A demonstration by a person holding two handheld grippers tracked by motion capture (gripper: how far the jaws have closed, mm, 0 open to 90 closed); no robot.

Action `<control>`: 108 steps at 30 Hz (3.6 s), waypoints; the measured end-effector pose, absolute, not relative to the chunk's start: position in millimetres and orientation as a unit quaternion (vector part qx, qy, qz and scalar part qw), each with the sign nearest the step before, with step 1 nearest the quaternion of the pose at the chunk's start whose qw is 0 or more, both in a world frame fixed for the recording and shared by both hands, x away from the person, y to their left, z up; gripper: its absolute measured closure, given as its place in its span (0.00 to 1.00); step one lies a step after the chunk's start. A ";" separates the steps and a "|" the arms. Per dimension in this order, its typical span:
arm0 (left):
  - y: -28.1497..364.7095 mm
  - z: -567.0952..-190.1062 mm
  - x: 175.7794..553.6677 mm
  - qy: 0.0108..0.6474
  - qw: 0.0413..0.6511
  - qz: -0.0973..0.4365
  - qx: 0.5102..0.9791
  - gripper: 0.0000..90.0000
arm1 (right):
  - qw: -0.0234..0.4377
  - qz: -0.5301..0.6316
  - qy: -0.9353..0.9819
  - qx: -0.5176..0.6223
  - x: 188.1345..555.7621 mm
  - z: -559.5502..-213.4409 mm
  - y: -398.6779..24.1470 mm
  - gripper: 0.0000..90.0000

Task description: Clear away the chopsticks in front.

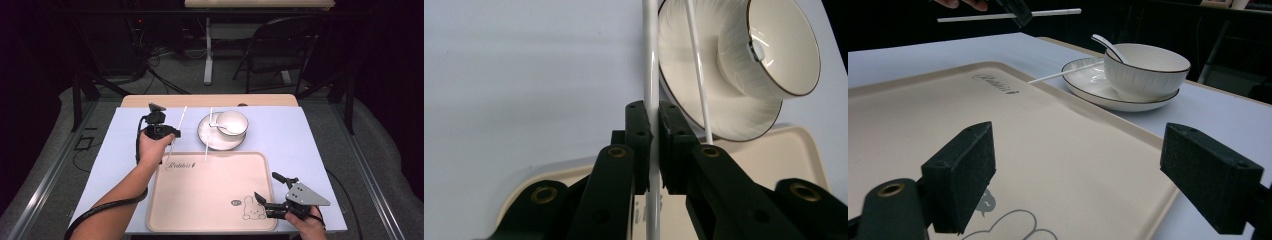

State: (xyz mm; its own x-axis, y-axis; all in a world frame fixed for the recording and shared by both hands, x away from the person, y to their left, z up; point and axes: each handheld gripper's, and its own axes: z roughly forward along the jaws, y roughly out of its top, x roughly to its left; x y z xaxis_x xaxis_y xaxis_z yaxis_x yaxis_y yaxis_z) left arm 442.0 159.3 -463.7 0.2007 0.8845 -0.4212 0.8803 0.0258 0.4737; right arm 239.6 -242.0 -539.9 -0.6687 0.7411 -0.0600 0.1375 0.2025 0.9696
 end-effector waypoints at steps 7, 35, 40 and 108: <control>174.0 -473.3 420.7 0.631 0.341 -0.004 0.697 0.94 | 0.275 0.553 0.726 0.303 240.1 -540.1 -242.1 0.16; 201.4 -527.1 335.1 0.651 0.363 -0.024 0.666 0.94 | 0.276 0.550 0.726 0.306 240.7 -540.6 -242.2 0.16; 201.3 -533.1 323.3 0.652 0.357 -0.005 0.669 0.94 | 0.276 0.550 0.726 0.306 240.6 -540.6 -242.5 0.16; 182.8 -544.6 287.9 0.671 0.355 0.066 0.647 0.68 | 0.276 0.551 0.725 0.308 240.2 -540.3 -243.1 0.16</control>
State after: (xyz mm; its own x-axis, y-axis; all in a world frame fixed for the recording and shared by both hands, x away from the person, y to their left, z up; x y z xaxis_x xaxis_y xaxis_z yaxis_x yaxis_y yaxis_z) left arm 287.9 182.8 -544.6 0.0898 0.9154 -0.3925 0.8221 0.1544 0.5481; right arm 240.2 -243.1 -540.3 -0.6576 0.7508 -0.0620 0.1419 0.2043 0.9686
